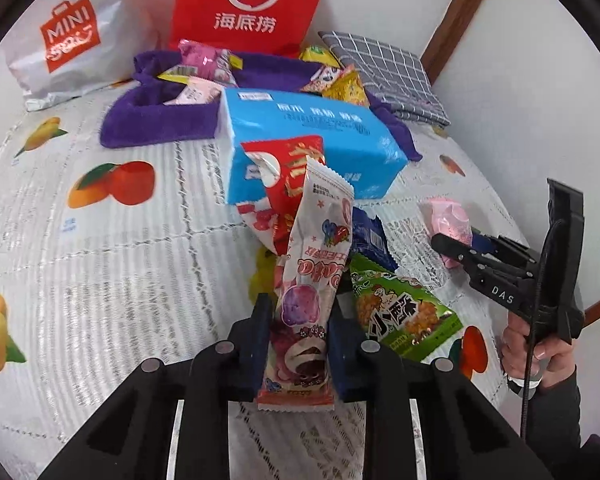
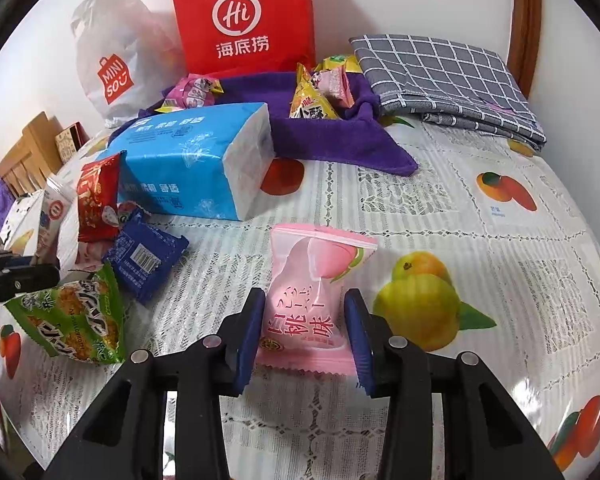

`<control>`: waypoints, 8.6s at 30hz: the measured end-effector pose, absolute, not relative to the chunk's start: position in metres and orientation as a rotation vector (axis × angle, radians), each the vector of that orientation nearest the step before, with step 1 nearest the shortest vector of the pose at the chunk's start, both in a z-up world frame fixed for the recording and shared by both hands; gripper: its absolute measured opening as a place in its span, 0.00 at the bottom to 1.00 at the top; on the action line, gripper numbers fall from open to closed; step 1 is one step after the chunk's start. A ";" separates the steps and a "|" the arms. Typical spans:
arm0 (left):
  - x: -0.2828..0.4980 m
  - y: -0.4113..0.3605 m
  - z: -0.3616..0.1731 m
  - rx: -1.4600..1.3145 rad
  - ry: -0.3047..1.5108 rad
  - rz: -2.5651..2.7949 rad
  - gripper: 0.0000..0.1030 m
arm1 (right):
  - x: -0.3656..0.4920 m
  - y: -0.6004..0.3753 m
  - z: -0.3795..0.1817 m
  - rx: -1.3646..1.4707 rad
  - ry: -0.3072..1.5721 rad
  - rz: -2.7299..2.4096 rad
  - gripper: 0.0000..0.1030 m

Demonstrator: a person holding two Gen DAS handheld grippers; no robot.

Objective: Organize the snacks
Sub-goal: 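Grasp the pink-and-white candy stick packet with the left gripper while the right holds the candy, then carry the pink candy and candy stick packet over the purple towel, then lower both packets onto the purple towel and open both grippers, then reach down and grasp the green snack bag with the right gripper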

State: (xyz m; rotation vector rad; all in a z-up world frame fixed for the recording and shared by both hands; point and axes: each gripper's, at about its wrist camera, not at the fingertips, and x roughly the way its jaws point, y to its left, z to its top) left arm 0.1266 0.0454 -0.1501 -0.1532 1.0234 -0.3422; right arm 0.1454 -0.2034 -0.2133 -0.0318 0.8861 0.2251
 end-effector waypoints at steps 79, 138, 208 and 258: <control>0.186 0.071 -0.044 -0.275 0.850 -0.279 0.24 | 0.192 -0.145 -0.072 0.083 0.726 0.365 0.39; 0.364 0.099 -0.125 -0.284 1.015 -0.155 0.24 | 0.406 -0.094 -0.174 -0.002 1.092 0.478 0.39; 0.216 0.066 -0.080 -0.246 0.995 -0.089 0.50 | 0.310 -0.136 -0.054 0.086 0.878 0.455 0.62; 0.077 0.094 -0.122 -0.316 0.955 -0.114 0.51 | 0.090 -0.127 -0.183 0.031 0.946 0.306 0.62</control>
